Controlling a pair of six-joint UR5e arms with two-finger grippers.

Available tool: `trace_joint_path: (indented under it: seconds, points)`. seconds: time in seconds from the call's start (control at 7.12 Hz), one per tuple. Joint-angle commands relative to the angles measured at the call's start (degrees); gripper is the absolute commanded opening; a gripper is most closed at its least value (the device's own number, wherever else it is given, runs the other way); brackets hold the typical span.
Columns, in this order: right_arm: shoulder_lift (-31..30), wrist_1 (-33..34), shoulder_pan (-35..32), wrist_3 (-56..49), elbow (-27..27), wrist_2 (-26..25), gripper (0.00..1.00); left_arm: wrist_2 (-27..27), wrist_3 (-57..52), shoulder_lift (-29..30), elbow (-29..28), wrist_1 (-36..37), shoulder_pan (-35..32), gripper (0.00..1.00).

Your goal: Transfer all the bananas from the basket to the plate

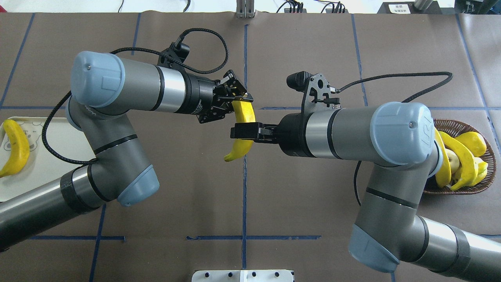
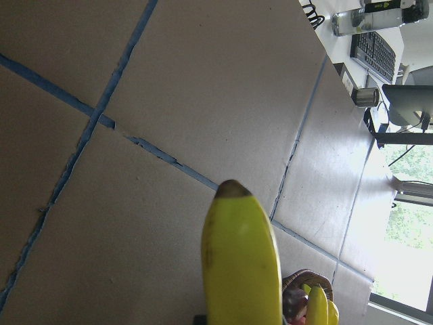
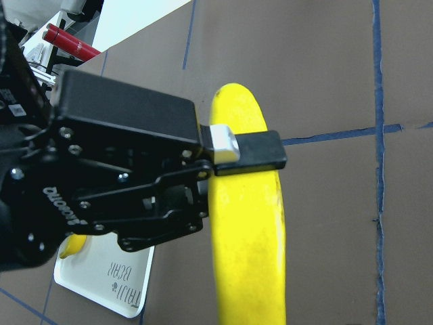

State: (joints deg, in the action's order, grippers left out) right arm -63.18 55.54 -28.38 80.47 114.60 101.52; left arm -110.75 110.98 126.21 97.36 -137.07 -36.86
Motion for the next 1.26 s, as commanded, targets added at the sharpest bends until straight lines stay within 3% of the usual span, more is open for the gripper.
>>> trace_joint_path:
  seconds: [0.0,0.14,0.28,0.42,0.56,0.84,1.12]
  points:
    - [-0.36,0.62,-0.53,0.04,1.50,0.43,1.00,-3.12,-0.94,-2.52,-0.32,5.97,-3.20,0.00]
    - [-0.88,1.23,-2.10,0.12,1.94,3.30,1.00,-9.42,-9.82,-6.20,0.28,10.29,-7.31,0.00]
    - [-1.59,3.76,-7.07,-0.22,1.95,10.55,1.00,-14.00,-18.61,-11.98,0.64,13.90,-11.96,0.00]
    - [-1.68,8.84,-12.26,-0.40,2.03,17.24,1.00,-14.83,-25.31,-17.52,0.64,14.28,-15.31,0.00]
    - [-2.20,14.37,-15.79,-0.58,1.77,20.09,1.00,-14.84,-33.21,-24.89,0.90,14.20,-17.26,0.00]
    - [-2.29,22.22,-17.75,-5.12,1.77,20.47,1.00,-13.97,-38.12,-32.32,0.56,13.94,-18.16,0.00]
    - [-3.69,22.77,-18.55,-6.11,1.77,20.47,1.00,-9.61,-38.21,-34.78,-0.59,14.20,-17.72,0.00]
